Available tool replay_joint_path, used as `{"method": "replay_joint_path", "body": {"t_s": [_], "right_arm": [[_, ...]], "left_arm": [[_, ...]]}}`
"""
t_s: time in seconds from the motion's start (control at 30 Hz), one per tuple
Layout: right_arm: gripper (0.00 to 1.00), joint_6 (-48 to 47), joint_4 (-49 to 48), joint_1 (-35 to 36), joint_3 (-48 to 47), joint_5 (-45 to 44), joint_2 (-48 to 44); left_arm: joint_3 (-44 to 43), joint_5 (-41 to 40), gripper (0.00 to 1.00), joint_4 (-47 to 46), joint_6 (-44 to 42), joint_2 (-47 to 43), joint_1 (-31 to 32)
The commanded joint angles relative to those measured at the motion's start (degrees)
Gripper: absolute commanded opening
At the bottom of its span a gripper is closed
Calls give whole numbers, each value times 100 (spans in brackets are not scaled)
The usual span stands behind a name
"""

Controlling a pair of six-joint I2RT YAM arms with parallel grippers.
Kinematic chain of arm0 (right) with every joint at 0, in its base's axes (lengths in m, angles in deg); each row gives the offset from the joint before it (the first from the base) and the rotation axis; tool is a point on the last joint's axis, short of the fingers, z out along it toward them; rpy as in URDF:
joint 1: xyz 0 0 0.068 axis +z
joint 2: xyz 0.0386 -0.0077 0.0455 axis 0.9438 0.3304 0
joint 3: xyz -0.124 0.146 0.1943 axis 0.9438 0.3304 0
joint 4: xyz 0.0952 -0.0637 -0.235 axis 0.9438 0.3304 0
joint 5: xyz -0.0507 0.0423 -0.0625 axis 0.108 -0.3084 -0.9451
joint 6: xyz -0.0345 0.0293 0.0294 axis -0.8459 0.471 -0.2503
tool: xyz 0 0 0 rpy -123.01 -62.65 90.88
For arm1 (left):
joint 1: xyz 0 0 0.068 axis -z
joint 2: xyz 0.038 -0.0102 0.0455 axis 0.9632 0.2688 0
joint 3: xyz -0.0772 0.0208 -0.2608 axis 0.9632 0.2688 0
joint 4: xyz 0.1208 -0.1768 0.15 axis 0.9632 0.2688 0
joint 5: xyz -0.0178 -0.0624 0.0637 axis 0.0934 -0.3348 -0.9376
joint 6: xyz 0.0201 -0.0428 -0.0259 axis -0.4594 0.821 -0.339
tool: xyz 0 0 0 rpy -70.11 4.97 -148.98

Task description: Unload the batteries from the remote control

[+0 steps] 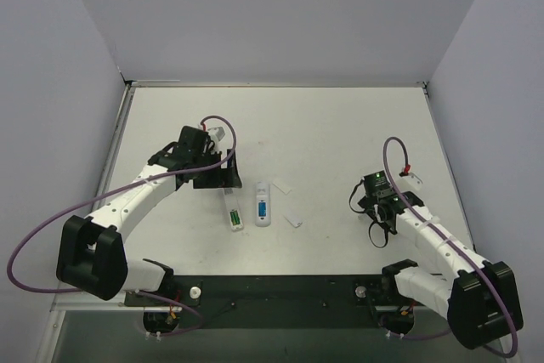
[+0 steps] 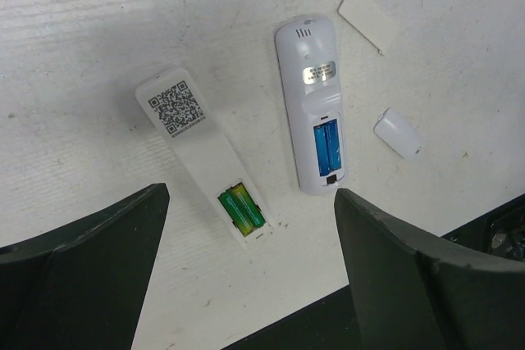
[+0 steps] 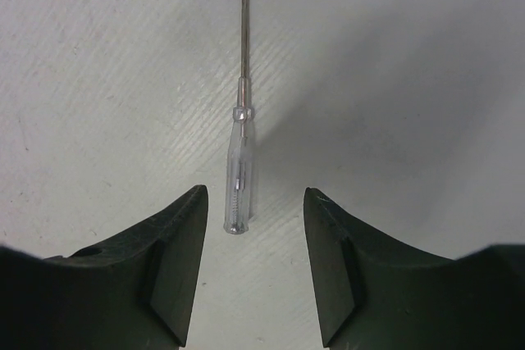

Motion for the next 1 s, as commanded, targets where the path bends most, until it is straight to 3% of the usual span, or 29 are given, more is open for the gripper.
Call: {"method": "replay_joint_path", "body": {"t_s": [0.0, 0.4, 0.5, 0.8, 0.97], "right_arm": [[45, -83, -546, -136, 65, 444, 349], [37, 163, -591, -215, 100, 673, 1045], [31, 49, -591, -224, 91, 603, 1062], [2, -390, -811, -215, 258, 699, 975], [0, -1075, -1030, -145, 224, 945, 703]], "left_arm": [[-17, 322, 93, -300, -141, -200, -29], [18, 498, 91, -344, -158, -173, -47], [44, 507, 89, -353, -167, -200, -47], [185, 630, 85, -494, 17, -375, -29], [220, 805, 82, -502, 193, -507, -29]]}}
